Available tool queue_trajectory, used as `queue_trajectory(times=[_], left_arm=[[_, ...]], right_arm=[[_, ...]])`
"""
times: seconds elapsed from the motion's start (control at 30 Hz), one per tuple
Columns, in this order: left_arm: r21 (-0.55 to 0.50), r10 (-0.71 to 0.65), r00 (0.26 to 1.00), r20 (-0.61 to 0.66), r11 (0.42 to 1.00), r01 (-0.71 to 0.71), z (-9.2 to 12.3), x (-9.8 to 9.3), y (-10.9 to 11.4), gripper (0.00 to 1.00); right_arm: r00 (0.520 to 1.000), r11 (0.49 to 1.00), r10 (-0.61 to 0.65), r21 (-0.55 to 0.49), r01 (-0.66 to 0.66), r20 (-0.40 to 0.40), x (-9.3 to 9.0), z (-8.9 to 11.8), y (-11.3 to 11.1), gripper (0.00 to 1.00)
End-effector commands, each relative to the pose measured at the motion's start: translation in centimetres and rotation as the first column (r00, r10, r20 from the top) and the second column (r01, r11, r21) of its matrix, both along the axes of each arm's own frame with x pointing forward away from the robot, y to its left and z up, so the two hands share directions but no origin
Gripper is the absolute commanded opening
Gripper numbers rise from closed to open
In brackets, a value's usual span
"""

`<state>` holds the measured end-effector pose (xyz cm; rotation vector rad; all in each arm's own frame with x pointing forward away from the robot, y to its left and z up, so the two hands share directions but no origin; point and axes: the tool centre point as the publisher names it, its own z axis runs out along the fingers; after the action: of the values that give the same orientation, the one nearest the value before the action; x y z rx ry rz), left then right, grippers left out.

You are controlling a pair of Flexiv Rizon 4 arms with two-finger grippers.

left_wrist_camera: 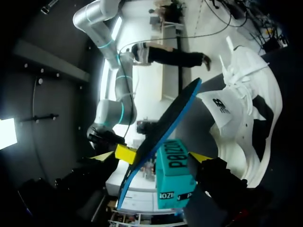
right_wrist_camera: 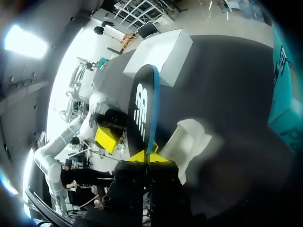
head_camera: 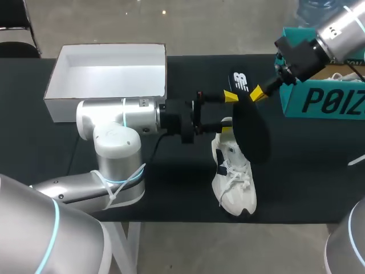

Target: Take the shoe out of the shoebox, open the shoe tongue, remove and reinsert the insole, then place the shoe into the shoebox

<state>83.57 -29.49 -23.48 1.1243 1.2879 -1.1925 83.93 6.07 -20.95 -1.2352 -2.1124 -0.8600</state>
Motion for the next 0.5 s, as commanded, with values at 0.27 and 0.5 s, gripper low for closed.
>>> queue_trajectory(times=[0.27,0.5], left_arm=[[0.013,-0.008,1.0,0.023,1.0,0.008,-0.18,-0.74,-0.44,1.0],[0.011,-0.01,0.999,0.037,1.0,0.01,-0.2,-1.01,-0.57,0.0]], right_arm=[[1.0,1.0,0.014,0.001,-0.014,-0.012,0.19,-0.18,1.38,0.0],[1.0,1.0,0.006,0.0,-0.006,-0.01,-0.21,0.11,1.18,0.0]])
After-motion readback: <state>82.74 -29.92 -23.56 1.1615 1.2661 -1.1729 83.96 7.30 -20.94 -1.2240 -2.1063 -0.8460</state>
